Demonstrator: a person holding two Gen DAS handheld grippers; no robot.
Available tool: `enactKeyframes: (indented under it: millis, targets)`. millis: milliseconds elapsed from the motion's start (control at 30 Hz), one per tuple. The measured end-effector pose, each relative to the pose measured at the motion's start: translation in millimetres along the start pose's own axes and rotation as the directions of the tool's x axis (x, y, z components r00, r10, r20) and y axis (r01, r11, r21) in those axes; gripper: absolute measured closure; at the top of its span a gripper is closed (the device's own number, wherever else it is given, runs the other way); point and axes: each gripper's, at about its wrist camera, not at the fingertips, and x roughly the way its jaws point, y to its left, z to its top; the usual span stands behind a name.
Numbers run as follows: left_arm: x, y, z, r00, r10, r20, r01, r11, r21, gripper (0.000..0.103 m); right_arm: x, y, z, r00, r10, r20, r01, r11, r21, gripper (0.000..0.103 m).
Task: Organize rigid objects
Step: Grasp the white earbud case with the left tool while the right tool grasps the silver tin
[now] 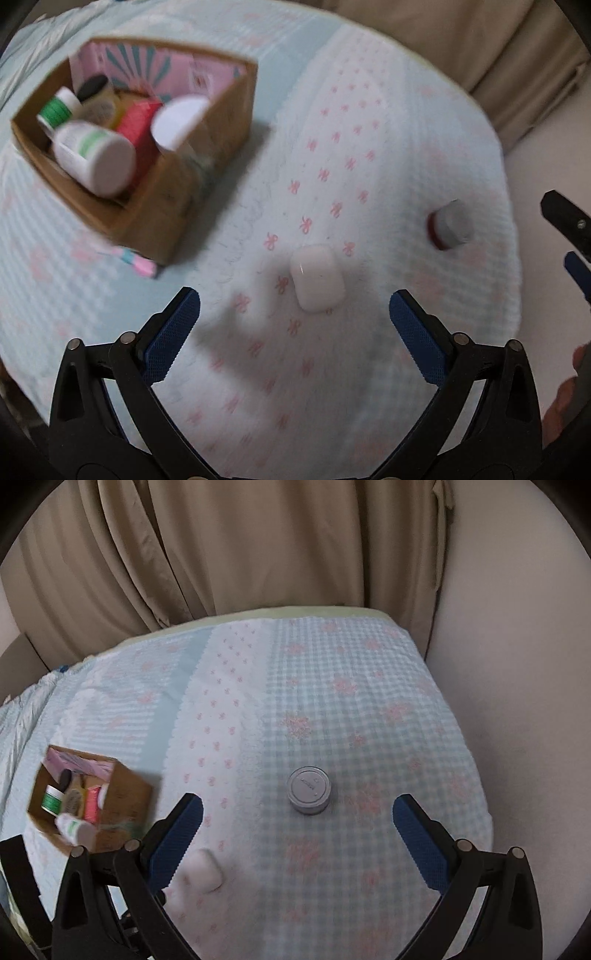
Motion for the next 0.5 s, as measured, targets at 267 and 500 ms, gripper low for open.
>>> enactKeyframes:
  millis: [267, 500]
  targets:
    - [70.2, -19.4, -14.9, 0.996, 0.087, 0.030, -0.086, 0.996, -0.037, 0.012, 85.1, -6.2, -22.3, 0.998, 0.048, -0.027, -0.051, 0.993, -0.111, 0.001]
    - [81.0, -35.9, -18.9, 0.978, 0.173, 0.119, -0.176, 0.984, 0.013, 0.013, 135.9, -12.2, -39.3, 0.997, 0.073, 0.001, -0.071, 0.980, -0.187, 0.013]
